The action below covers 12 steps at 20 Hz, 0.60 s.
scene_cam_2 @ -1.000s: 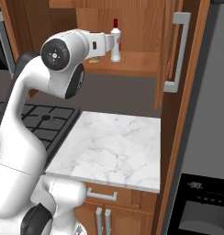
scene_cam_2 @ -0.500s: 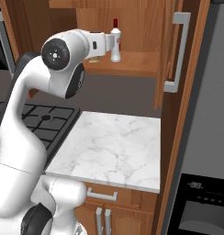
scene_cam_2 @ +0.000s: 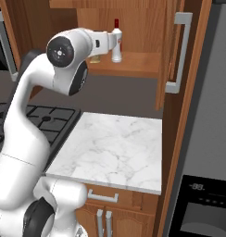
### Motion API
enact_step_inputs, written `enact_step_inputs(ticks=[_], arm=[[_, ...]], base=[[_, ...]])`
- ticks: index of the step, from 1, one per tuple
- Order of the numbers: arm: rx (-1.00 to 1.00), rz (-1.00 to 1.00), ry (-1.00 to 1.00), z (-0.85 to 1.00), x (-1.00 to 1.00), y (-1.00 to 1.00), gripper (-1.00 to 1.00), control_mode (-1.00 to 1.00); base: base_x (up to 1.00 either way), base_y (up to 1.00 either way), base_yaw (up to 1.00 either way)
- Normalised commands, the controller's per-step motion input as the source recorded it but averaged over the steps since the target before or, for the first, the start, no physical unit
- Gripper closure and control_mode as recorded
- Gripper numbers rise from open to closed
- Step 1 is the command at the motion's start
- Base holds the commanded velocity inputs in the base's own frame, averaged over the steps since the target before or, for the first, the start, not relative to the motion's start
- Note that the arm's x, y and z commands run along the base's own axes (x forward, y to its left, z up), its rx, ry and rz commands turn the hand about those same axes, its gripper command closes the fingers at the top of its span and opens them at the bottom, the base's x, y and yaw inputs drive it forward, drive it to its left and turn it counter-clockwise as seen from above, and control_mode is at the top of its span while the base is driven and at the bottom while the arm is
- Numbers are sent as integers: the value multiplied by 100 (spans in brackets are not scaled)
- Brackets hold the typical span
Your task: Get the candle and the liquor from the cabinet and move them to the dining counter.
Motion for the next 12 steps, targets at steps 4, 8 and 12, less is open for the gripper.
enact_step_inputs(ticks=[4,8,12], arm=[[0,0,0,0,45,0,-100,-100],[0,0,0,0,41,0,-100,-100],[0,0,-1,0,27,0,-100,-100]], base=[[0,0,0],[0,0,0],[0,0,0]])
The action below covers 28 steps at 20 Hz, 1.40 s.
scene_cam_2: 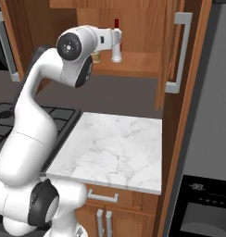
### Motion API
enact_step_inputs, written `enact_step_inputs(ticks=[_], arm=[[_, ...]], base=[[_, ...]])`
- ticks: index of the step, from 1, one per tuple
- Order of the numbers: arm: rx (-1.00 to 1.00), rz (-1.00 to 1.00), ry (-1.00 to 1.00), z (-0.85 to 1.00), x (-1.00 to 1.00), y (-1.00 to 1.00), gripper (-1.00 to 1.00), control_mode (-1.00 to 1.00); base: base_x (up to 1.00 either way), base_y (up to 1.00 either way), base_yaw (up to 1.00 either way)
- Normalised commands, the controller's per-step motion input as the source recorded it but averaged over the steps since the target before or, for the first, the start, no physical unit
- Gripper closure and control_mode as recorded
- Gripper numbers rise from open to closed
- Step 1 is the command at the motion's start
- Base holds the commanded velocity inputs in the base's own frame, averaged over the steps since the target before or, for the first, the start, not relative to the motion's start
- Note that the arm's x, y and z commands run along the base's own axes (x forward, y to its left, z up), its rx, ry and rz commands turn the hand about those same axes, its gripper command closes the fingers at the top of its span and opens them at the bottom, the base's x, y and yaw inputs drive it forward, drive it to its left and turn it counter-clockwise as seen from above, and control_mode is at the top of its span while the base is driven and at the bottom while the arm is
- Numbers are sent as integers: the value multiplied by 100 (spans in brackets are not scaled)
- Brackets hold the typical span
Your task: Get the candle and the liquor from the cabinet and move them to the dining counter.
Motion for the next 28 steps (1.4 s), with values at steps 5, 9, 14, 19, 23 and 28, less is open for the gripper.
enact_step_inputs(ticks=[5,9,14,19,23,28], arm=[[0,0,-2,0,19,0,-100,-100],[0,0,-2,0,18,0,-100,-100],[1,0,-3,0,15,0,-100,-100],[0,0,0,0,28,0,-100,-100],[2,0,0,0,30,0,-100,-100],[2,-1,0,0,27,0,-100,-100]], base=[[0,0,0],[0,0,0],[0,0,0],[0,0,0],[0,0,0],[0,0,0]])
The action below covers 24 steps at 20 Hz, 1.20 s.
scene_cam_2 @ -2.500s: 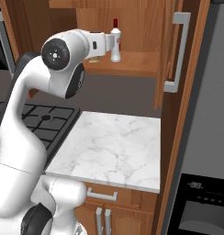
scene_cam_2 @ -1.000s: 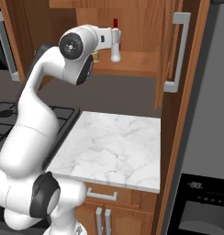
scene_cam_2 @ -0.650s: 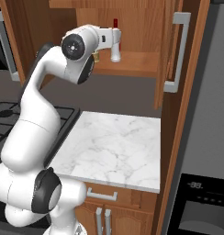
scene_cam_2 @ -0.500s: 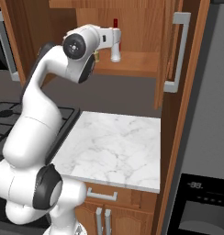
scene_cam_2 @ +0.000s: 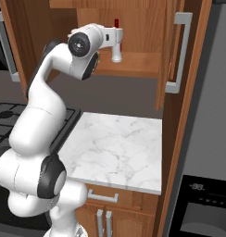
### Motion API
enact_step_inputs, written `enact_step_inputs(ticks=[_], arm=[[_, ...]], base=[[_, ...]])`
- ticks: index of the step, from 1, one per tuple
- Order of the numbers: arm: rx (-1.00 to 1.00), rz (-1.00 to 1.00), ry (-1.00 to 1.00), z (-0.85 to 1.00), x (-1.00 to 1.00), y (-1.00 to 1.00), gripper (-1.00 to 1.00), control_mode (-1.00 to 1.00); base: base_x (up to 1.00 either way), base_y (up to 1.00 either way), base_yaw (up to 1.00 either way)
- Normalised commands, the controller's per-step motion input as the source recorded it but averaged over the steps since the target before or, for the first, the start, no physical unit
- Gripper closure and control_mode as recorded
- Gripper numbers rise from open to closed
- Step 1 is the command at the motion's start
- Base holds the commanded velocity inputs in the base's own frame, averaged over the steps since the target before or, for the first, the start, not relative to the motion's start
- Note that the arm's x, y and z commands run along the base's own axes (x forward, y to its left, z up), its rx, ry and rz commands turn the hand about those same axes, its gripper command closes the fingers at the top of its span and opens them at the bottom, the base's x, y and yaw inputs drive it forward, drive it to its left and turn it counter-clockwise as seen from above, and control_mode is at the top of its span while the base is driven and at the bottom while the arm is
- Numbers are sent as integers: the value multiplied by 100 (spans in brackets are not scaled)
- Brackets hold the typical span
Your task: Get the candle and the liquor from the cabinet and move them to the dining counter.
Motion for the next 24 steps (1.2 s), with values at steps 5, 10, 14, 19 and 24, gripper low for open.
enact_step_inputs(ticks=[5,10,14,19,24], arm=[[3,-3,0,0,24,0,-100,-100],[1,-1,0,0,21,0,-100,-100],[0,0,0,0,15,-5,-100,-100],[0,0,0,0,16,-2,-100,-100],[0,0,0,0,18,0,-100,-100]], base=[[0,0,0],[0,0,0],[0,0,0],[0,0,0],[0,0,0]])
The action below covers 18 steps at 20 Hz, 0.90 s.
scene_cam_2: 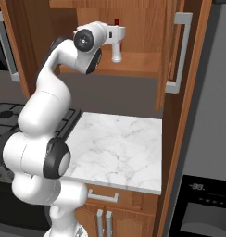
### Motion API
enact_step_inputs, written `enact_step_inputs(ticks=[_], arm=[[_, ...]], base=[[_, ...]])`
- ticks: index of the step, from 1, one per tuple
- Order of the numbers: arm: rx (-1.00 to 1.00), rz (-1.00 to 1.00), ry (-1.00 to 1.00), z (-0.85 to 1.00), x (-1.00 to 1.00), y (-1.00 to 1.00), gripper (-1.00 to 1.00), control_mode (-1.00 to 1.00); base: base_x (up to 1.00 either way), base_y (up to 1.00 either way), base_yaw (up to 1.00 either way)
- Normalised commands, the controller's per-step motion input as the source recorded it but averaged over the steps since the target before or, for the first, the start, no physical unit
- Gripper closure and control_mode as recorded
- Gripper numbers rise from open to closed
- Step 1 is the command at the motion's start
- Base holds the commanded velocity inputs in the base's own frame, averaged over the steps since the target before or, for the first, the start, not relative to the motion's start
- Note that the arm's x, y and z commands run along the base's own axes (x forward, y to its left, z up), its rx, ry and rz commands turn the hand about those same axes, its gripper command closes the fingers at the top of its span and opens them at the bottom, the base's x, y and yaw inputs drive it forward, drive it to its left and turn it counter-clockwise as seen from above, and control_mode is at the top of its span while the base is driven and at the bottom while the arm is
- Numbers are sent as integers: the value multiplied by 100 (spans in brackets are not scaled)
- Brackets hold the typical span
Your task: Get the candle and the liquor from the cabinet and move them to the dining counter.
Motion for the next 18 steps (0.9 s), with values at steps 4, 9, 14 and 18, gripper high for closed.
enact_step_inputs(ticks=[4,9,14,18], arm=[[0,0,0,0,14,0,-100,-100],[0,0,0,0,11,-1,-100,-100],[0,0,0,0,13,0,-100,-100],[0,0,0,0,13,0,-100,-100]], base=[[0,0,0],[0,0,0],[0,0,0],[0,0,0]])
